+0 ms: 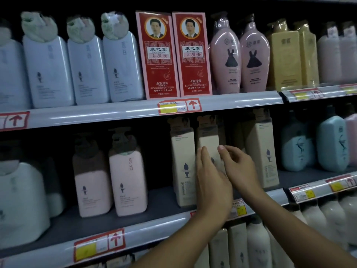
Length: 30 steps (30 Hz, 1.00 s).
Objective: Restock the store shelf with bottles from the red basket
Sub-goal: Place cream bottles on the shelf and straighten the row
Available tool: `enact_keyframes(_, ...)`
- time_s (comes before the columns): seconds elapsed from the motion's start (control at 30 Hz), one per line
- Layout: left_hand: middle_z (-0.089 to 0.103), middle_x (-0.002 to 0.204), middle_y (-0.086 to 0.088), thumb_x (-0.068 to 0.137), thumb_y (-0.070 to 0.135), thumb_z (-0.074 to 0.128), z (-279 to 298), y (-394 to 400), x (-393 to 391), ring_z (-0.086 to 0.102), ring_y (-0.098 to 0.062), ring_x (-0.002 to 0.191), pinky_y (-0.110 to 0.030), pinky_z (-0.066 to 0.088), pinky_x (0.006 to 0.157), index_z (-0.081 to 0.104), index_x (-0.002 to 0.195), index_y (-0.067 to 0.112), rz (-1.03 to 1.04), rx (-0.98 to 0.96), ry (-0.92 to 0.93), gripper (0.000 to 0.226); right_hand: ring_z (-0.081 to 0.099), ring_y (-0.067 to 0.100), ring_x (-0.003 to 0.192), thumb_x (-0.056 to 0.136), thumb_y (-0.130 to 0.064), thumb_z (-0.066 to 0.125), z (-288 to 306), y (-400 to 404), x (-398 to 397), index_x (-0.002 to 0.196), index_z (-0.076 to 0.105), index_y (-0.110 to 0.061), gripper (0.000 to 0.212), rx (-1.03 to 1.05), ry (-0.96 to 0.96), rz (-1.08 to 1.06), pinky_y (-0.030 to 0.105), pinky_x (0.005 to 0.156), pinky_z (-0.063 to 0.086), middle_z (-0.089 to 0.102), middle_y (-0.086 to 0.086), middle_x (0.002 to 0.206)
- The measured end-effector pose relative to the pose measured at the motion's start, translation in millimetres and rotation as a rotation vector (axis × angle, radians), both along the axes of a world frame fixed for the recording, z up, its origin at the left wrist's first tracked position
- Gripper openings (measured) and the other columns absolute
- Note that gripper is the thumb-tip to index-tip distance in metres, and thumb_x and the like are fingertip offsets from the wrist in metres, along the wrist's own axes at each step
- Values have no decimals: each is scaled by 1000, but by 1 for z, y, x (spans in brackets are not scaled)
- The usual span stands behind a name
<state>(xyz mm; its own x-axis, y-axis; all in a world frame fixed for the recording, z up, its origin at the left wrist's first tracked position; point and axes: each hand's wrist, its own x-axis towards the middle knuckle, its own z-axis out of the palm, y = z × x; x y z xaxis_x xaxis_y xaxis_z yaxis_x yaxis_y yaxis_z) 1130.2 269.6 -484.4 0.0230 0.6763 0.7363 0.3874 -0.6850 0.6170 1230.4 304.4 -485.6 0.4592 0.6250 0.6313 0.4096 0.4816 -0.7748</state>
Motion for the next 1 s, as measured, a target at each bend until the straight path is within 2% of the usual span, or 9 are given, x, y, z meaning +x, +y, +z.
enact_keyframes(0.2, 61, 133, -8, 97, 8, 55, 7, -23, -46, 57, -23, 123, -31, 45, 101, 52, 138, 8, -84, 26, -53, 41, 68, -3, 85, 98, -42, 59, 1, -48, -48, 102, 69, -31, 15, 1, 4, 94, 14, 67, 50, 73, -9, 92)
enact_keyframes(0.3, 66, 124, 1, 96, 14, 59, -9, -36, -90, 62, -12, 111, -25, 49, 94, 57, 133, 16, -131, -25, -50, 37, 71, 10, 92, 99, -40, 58, -20, -74, -87, 104, 72, -23, 22, -21, 48, 123, 29, 79, 57, 75, -2, 94)
enact_keyframes(0.37, 70, 113, 3, 94, 14, 62, -36, -45, -135, 66, -8, 99, -19, 52, 85, 63, 125, 18, -116, -75, -21, 32, 70, 9, 91, 99, -43, 57, -53, -93, -123, 102, 72, -22, 26, -62, 42, 152, 28, 79, 55, 75, -3, 92)
enact_keyframes(0.53, 64, 72, -4, 89, 9, 60, -178, -82, -323, 63, -25, 63, -33, 49, 59, 62, 110, 14, 35, -545, 237, 22, 63, 9, 74, 95, -39, 63, -186, -142, -224, 89, 70, -19, 22, -525, -390, 372, 28, 64, 45, 67, -8, 76)
enact_keyframes(0.67, 69, 89, -7, 88, 6, 65, -308, -153, -480, 67, -27, 82, -28, 45, 70, 63, 107, 16, 242, -927, 457, 22, 64, 7, 73, 94, -31, 65, -306, -179, -296, 90, 73, -15, 19, -891, -799, 674, 29, 71, 45, 68, -7, 75)
enact_keyframes(0.73, 71, 106, -4, 88, 5, 65, -354, -184, -533, 68, -24, 97, -23, 46, 77, 63, 118, 18, 231, -1113, 572, 33, 69, 18, 99, 94, -38, 65, -362, -188, -328, 106, 71, -16, 26, -1041, -958, 793, 26, 80, 46, 74, 3, 103)
enact_keyframes(0.8, 69, 112, 9, 86, 11, 64, -382, -196, -561, 67, -9, 100, -15, 46, 84, 61, 119, 33, 46, -1229, 756, 39, 58, 22, 125, 93, -45, 64, -416, -186, -353, 130, 60, -17, 48, -1222, -1106, 845, 24, 96, 41, 62, 7, 135)
enact_keyframes(0.87, 69, 104, 13, 86, 20, 68, -395, -197, -574, 67, -5, 94, -15, 49, 83, 59, 111, 38, -43, -1270, 801, 32, 51, 23, 134, 93, -42, 66, -464, -179, -373, 141, 50, -13, 59, -1311, -1169, 869, 25, 105, 38, 51, 10, 147)
enact_keyframes(1.0, 68, 114, 14, 87, 34, 63, -412, -199, -587, 65, -5, 103, -28, 52, 91, 56, 122, 32, -90, -1215, 843, 36, 46, 33, 136, 97, -29, 57, -550, -157, -393, 145, 45, -9, 53, -1309, -1339, 742, 42, 112, 38, 47, 18, 148)
